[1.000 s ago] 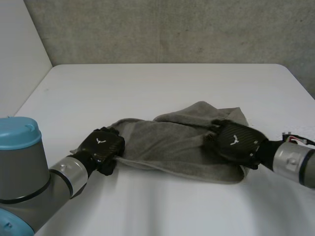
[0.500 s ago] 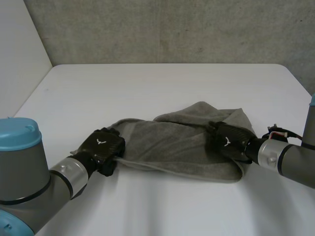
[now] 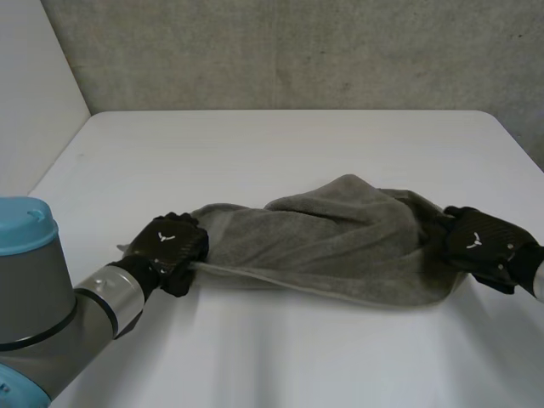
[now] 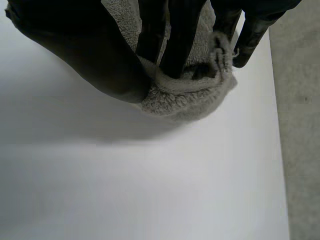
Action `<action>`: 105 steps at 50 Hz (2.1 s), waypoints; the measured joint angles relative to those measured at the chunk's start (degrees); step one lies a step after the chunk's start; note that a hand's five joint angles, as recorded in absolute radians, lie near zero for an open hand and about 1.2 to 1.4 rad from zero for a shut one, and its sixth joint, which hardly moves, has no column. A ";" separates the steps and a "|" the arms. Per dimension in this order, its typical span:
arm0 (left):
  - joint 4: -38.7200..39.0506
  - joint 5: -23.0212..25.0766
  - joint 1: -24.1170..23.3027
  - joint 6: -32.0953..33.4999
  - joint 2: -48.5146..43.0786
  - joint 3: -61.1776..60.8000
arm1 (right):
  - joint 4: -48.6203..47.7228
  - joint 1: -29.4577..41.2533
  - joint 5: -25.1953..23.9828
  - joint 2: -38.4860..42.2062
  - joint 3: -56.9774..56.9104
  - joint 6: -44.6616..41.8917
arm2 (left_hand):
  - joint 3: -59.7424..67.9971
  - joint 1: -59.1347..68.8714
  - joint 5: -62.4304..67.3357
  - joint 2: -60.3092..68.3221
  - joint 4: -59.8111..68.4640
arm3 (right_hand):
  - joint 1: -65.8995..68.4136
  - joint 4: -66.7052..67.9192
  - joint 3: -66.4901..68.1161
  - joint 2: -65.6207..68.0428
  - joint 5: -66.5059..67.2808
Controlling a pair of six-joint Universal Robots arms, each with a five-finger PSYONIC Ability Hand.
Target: Fold the towel.
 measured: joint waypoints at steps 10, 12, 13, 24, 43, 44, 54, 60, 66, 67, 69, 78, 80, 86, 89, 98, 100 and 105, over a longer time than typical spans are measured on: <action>-0.45 0.05 0.06 0.05 1.58 -0.20 | 5.38 -3.31 -5.32 0.22 -0.83 7.91 | 0.00 0.21 0.00 0.00 0.00 | 0.00 0.00 0.00 0.00 0.00; -0.59 0.03 0.13 0.16 1.65 -0.10 | 6.68 -3.23 -5.72 0.44 -1.48 8.70 | 0.00 0.21 0.00 0.00 0.00 | 0.00 0.00 0.00 0.00 0.01; -0.74 0.03 0.29 0.27 1.66 0.09 | 7.75 -3.12 -5.98 0.64 -2.22 9.17 | 0.00 0.21 0.00 0.00 0.00 | 0.00 0.00 0.00 0.00 0.01; -2.86 1.60 4.90 1.77 -2.37 13.07 | 11.52 4.26 -7.12 7.18 -22.96 24.66 | 0.00 0.22 0.00 0.00 0.00 | 0.21 0.00 0.00 0.05 0.03; 7.82 1.23 6.21 -5.17 -7.41 56.68 | -21.65 13.86 13.20 9.96 -65.21 75.74 | 0.00 0.20 0.00 0.34 0.00 | 0.26 0.00 0.00 0.05 0.09; 8.76 1.58 6.75 -6.09 -6.31 55.50 | -22.48 13.76 12.53 8.84 -62.97 76.23 | 0.00 0.20 0.00 0.34 0.00 | 0.26 0.00 0.00 0.25 0.19; 11.09 11.20 12.11 -7.68 -1.80 32.93 | -25.85 9.40 2.63 3.63 -35.07 68.66 | 0.00 0.20 0.00 0.34 0.00 | 0.26 0.00 0.00 0.25 0.31; 11.21 15.60 12.80 -3.46 -2.70 18.65 | -26.15 7.36 -0.47 3.66 -20.48 59.84 | 0.00 0.20 0.00 0.34 0.00 | 0.26 0.00 0.00 0.25 0.32; 11.56 16.93 12.42 4.39 -5.77 7.25 | -25.80 5.17 -3.87 3.75 -10.09 52.57 | 0.00 0.20 0.00 0.35 0.00 | 0.26 0.00 0.00 0.25 0.32; 11.49 16.93 12.33 5.52 -6.20 5.90 | -25.61 4.45 -4.44 3.60 -8.86 51.77 | 0.00 0.20 0.00 0.35 0.00 | 0.26 0.00 0.00 0.25 0.32; 11.28 16.89 12.23 6.82 -6.58 4.22 | -25.29 3.15 -5.27 3.02 -7.28 50.85 | 0.00 0.20 0.00 0.35 0.00 | 0.26 0.00 0.00 0.25 0.32; 5.76 16.61 11.91 8.63 -0.88 -2.43 | -18.22 -7.19 -12.81 -5.20 -3.34 49.73 | 0.00 0.20 0.00 0.35 0.00 | 0.26 0.00 0.00 0.25 0.32; 3.36 16.61 11.92 8.50 2.44 -3.84 | -15.09 -10.86 -16.28 -7.68 -3.20 49.68 | 0.00 0.20 0.00 0.35 0.00 | 0.26 0.00 0.00 0.25 0.32; -2.72 17.09 11.82 8.14 10.21 -5.91 | -8.38 -18.72 -24.84 -12.36 -3.55 49.56 | 0.00 0.20 0.00 0.35 0.00 | 0.27 0.00 0.00 0.33 0.32; -6.13 18.12 11.73 7.74 13.60 -5.40 | -6.24 -21.00 -28.24 -13.83 -4.05 49.60 | 0.00 0.20 0.00 0.61 0.00 | 0.33 0.00 0.00 0.66 0.32; -9.40 20.48 11.53 6.07 11.10 2.29 | -7.82 -14.78 -25.78 -7.46 -10.82 49.80 | 0.00 0.19 0.00 0.63 0.00 | 0.27 0.00 0.00 0.81 0.32; -9.42 20.60 11.42 5.98 7.06 5.85 | -8.37 -10.28 -21.89 -2.60 -15.01 49.76 | 0.00 0.19 0.00 0.63 0.00 | 0.28 0.00 0.00 0.81 0.32; -9.95 20.29 10.58 6.07 -4.32 15.89 | -7.52 -1.11 -12.37 8.68 -25.60 48.89 | 0.00 0.19 0.00 0.63 0.00 | 0.29 0.00 0.00 0.81 0.32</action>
